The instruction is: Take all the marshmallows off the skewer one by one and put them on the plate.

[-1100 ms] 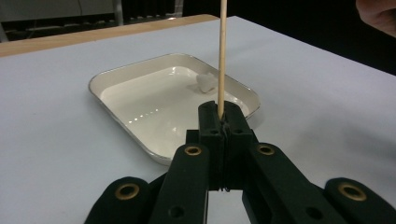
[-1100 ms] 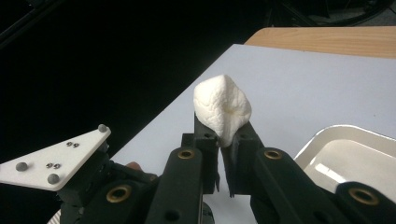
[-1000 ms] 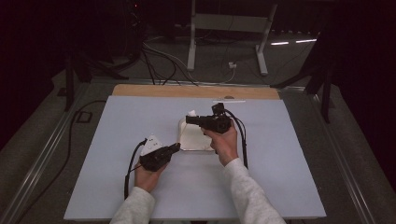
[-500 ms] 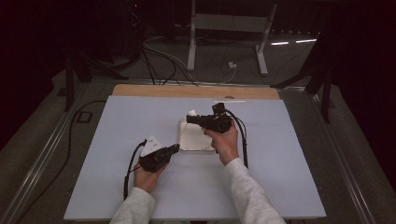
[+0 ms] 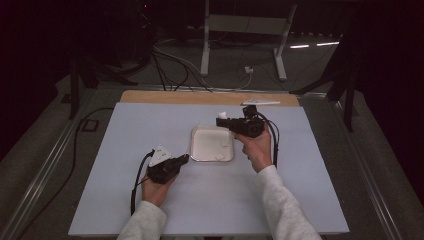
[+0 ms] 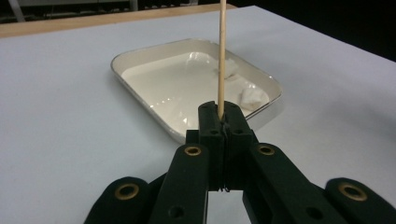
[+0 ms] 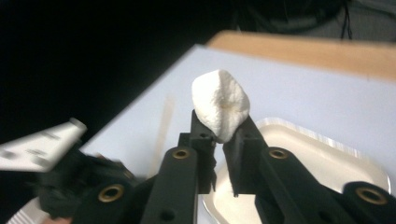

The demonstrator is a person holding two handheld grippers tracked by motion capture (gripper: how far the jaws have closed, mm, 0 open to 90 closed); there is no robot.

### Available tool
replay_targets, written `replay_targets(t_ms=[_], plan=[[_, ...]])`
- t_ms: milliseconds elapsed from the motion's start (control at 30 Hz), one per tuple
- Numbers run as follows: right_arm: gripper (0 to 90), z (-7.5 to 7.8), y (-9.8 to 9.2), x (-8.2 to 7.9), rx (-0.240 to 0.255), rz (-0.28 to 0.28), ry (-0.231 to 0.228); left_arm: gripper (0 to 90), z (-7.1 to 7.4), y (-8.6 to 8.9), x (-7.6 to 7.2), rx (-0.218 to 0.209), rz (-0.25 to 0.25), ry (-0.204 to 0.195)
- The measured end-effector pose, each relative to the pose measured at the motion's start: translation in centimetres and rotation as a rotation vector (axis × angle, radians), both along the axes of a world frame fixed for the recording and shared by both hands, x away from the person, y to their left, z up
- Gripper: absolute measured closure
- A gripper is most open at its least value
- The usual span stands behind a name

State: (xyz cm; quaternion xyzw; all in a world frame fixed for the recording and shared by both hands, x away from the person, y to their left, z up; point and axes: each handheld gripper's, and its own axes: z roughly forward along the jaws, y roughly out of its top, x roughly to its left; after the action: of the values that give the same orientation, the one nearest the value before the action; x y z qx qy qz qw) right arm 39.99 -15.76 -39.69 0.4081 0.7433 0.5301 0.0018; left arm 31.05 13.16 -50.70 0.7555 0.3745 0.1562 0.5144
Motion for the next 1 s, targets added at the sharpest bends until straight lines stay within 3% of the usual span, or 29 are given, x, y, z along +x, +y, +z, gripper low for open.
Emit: replay_targets(t_ms=[133, 267, 433, 567, 733, 900, 1000], plan=[[71.7, -2.9, 0.5, 0.7, -0.086, 0.007, 0.097, 90.0, -0.1, -0.2, 0.2, -0.003, -0.016, 0.017], [62.2, -5.0, 0.9, 1.0, -0.160, 0.001, 0.143, 90.0, 0.0, -0.8, 0.3, 0.000, -0.037, 0.019], [49.8, -6.1, 0.9, 1.0, -0.175, -0.015, 0.164, 90.0, 0.2, -1.6, 0.4, 0.000, -0.060, 0.032], [40.2, -6.4, 0.6, 0.9, -0.150, -0.008, 0.183, 90.0, 0.1, -1.7, 0.5, -0.022, -0.056, 0.062], [28.8, -6.1, 0.0, 0.2, -0.131, -0.004, 0.143, 90.0, 0.6, -1.8, 1.0, -0.051, -0.028, 0.104], [16.2, -5.9, -0.5, -1.4, -0.168, -0.023, 0.062, 90.0, 0.8, -2.0, 1.6, -0.057, 0.015, 0.130], [14.8, -5.6, -1.0, -2.3, -0.183, -0.033, 0.012, 90.0, 1.0, -2.1, 2.1, -0.066, 0.030, 0.142]])
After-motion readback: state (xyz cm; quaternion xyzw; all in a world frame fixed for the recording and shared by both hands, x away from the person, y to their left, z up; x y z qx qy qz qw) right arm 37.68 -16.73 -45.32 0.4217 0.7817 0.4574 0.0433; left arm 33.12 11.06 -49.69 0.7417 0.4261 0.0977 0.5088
